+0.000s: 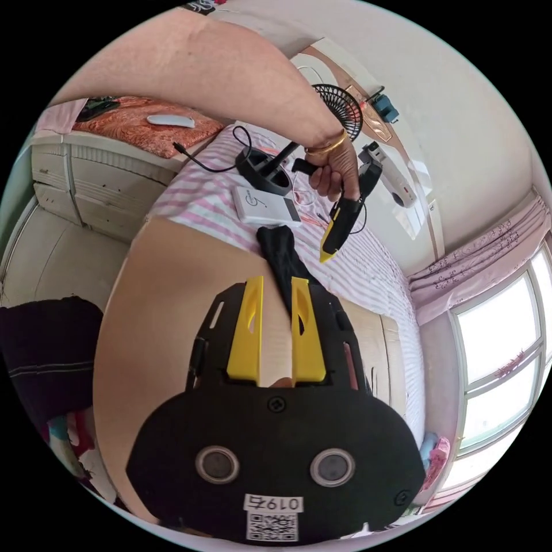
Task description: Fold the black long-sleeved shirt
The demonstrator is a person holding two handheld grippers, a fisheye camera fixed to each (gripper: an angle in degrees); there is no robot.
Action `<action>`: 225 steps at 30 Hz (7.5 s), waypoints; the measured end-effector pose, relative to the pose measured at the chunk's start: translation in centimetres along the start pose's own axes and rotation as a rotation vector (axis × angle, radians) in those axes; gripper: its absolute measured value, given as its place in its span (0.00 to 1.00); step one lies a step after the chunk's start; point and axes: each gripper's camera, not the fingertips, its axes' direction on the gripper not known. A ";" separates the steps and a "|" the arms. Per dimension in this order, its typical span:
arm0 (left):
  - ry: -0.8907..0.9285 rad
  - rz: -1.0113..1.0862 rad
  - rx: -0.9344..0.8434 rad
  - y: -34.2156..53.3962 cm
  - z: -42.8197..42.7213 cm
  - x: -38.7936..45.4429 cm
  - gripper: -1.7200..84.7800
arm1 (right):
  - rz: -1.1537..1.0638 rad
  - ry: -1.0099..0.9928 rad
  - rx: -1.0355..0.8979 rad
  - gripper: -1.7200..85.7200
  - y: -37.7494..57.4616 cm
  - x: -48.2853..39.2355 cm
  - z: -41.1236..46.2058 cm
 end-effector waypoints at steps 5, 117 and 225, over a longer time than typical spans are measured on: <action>-0.049 -0.046 -0.074 2.9 0.5 0.3 0.11 | -0.062 -0.038 -0.023 0.11 -7.1 -0.9 1.4; -0.118 0.680 0.619 -8.1 -54.8 157.7 0.04 | 1.412 0.083 -0.401 0.01 -33.8 128.5 -139.0; -0.654 1.207 0.306 -24.0 -67.7 156.6 0.04 | 1.057 -0.378 -0.521 0.01 -21.7 167.0 -99.5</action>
